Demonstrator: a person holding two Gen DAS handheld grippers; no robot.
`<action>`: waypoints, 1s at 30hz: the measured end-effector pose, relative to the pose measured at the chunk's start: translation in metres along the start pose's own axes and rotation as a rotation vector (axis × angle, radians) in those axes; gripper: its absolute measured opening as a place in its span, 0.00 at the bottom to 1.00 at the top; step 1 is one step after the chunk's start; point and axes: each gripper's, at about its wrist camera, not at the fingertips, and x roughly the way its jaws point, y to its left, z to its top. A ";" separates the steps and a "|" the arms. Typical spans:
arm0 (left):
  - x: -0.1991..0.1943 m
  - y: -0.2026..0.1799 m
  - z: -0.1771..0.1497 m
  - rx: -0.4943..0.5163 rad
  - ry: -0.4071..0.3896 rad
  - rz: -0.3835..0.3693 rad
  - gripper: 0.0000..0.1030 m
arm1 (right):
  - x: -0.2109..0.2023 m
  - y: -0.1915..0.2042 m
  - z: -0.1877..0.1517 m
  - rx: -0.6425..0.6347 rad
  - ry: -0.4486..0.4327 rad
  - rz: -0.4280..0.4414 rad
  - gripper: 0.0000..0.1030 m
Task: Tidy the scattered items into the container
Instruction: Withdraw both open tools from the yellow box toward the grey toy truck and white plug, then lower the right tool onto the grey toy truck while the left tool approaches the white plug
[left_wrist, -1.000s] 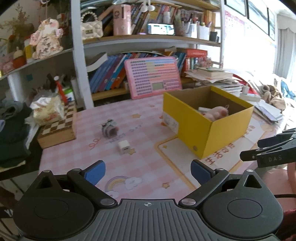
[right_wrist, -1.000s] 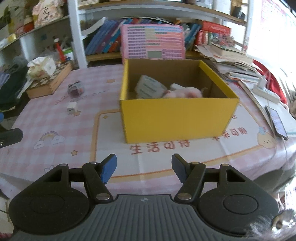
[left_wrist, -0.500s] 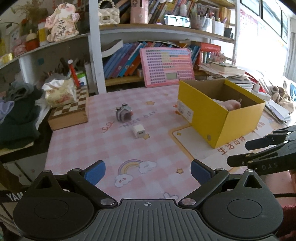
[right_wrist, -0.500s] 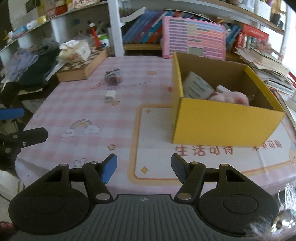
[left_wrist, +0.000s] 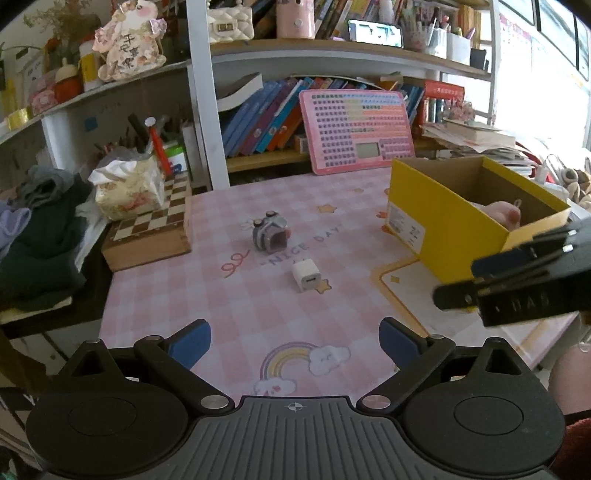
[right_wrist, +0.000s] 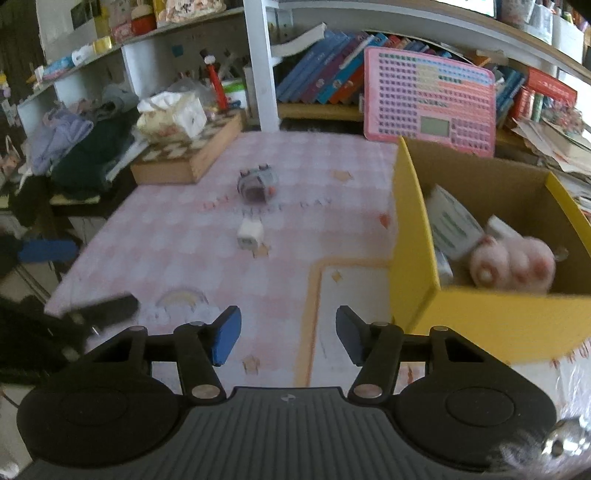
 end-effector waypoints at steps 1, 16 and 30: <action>0.006 0.000 0.002 -0.002 0.005 0.000 0.95 | 0.004 0.000 0.005 -0.002 -0.002 0.005 0.54; 0.093 0.006 0.024 -0.023 0.064 0.016 0.78 | 0.068 -0.013 0.088 -0.009 0.006 0.069 0.54; 0.166 -0.002 0.029 -0.038 0.133 0.015 0.57 | 0.130 -0.010 0.143 -0.086 0.069 0.118 0.57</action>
